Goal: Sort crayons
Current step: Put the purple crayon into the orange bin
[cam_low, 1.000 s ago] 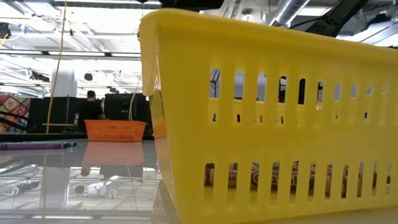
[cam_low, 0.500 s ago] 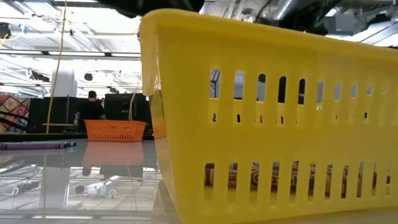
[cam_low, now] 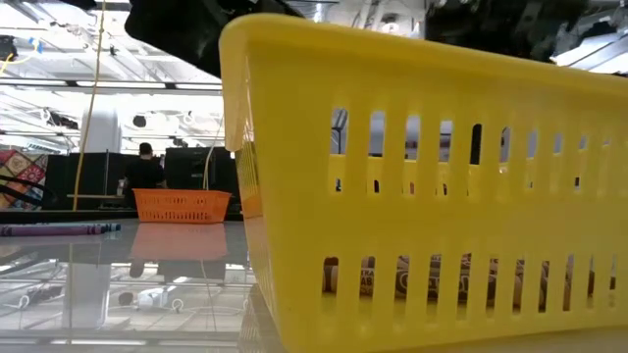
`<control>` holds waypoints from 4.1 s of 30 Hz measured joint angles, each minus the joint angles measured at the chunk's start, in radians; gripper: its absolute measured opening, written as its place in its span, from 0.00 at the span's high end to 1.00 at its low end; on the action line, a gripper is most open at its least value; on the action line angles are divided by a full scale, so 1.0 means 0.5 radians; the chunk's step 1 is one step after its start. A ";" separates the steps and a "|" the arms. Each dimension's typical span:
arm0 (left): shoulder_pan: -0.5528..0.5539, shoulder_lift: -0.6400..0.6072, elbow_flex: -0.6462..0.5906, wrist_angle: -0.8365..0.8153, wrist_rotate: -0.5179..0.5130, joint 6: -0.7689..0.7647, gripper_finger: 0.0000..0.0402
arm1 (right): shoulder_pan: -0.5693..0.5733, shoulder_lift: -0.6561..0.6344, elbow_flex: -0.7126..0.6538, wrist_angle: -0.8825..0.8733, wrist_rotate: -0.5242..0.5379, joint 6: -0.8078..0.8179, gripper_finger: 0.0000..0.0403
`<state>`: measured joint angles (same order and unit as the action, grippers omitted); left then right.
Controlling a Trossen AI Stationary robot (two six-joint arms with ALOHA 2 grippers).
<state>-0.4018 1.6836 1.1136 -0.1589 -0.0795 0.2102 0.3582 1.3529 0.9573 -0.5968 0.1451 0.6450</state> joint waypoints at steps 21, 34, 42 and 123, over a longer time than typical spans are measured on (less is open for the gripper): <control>0.213 -0.350 0.003 0.586 -0.490 0.198 0.66 | 0.423 0.001 0.328 0.124 1.073 -0.412 0.98; 0.276 -0.524 0.005 0.904 -0.009 0.180 0.66 | 0.598 0.001 0.551 0.591 1.563 -1.239 0.98; 0.269 -0.515 0.004 1.001 0.015 0.131 0.68 | 0.598 0.001 0.551 0.956 1.566 -1.591 0.98; 0.518 0.142 0.002 -0.341 -0.134 -0.729 0.70 | 0.397 0.005 0.321 -0.494 1.373 0.216 0.74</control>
<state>-0.1429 1.7546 1.1145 -0.3292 -0.1466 -0.1545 0.5569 1.3556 1.1179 -0.8437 0.8317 0.7528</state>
